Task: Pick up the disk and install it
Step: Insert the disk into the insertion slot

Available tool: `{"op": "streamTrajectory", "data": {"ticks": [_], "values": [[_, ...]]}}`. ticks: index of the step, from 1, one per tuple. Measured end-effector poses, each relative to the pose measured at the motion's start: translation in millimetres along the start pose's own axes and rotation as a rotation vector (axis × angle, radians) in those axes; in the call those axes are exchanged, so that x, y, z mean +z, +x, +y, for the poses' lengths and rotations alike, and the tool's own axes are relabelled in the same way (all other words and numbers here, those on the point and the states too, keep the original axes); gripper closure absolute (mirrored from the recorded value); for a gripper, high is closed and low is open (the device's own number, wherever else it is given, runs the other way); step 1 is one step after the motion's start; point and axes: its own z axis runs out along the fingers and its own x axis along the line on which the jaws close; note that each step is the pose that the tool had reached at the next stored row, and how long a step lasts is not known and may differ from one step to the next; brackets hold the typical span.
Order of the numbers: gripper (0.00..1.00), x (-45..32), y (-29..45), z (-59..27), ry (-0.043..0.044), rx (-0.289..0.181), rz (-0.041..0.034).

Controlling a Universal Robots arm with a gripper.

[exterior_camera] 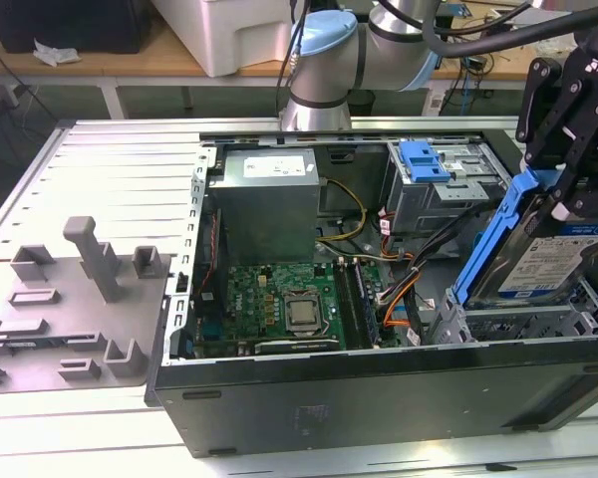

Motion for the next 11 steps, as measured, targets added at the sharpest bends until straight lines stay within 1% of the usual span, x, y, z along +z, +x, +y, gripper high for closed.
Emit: {"op": "streamTrajectory", "data": {"ticks": [11], "values": [[0.63, 6.4, 0.1, -0.6, 0.0000, 0.000, 0.0000]]}}
